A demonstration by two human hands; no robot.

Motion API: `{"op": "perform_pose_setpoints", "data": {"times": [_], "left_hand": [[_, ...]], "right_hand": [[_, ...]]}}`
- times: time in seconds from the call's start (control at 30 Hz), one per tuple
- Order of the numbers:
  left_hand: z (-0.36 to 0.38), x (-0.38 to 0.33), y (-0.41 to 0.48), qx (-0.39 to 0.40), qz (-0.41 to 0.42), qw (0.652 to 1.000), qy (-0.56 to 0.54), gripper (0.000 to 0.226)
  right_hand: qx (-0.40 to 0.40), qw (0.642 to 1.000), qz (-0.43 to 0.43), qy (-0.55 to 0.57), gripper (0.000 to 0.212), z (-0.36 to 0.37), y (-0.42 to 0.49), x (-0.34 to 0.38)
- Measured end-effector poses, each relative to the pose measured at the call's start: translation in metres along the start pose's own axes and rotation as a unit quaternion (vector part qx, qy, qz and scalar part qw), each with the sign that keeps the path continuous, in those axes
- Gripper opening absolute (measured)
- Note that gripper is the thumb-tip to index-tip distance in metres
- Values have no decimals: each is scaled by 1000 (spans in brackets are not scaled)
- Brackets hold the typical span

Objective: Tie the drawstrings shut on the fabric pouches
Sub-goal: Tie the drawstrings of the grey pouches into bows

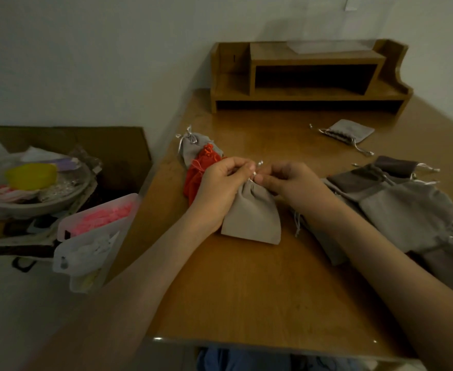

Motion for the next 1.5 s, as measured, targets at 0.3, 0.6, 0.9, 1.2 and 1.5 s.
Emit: {"op": "perform_pose_setpoints", "data": {"times": [0.3,0.6,0.9,1.2,1.5], "left_hand": [[13,-4,-5,92,-84,987,-104,13],[8,-12,-3,115,-24,993,-10,11],[7,-15,0,129,14,991,11,15],[7,-7,-3,119,-18,991,52,12],[0,-8,1,75,98,935,333,19]], "right_hand": [[95,974,103,175,16,11,-8,-1],[104,975,100,169,15,13,-7,-4],[49,987,43,146,23,10,0,-4],[33,997,16,71,23,9,2,-6],[30,982,-104,-156,13,20,-2,5]]}}
Point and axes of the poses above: each hand's wrist, its own y-axis towards the middle knuckle, its own z-axis out of the palm, x = y × z, the point moved 10 cm from there along y, towards the middle knuckle, and after that the axes turned 13 degrees about -x, right-handed, at the moved point
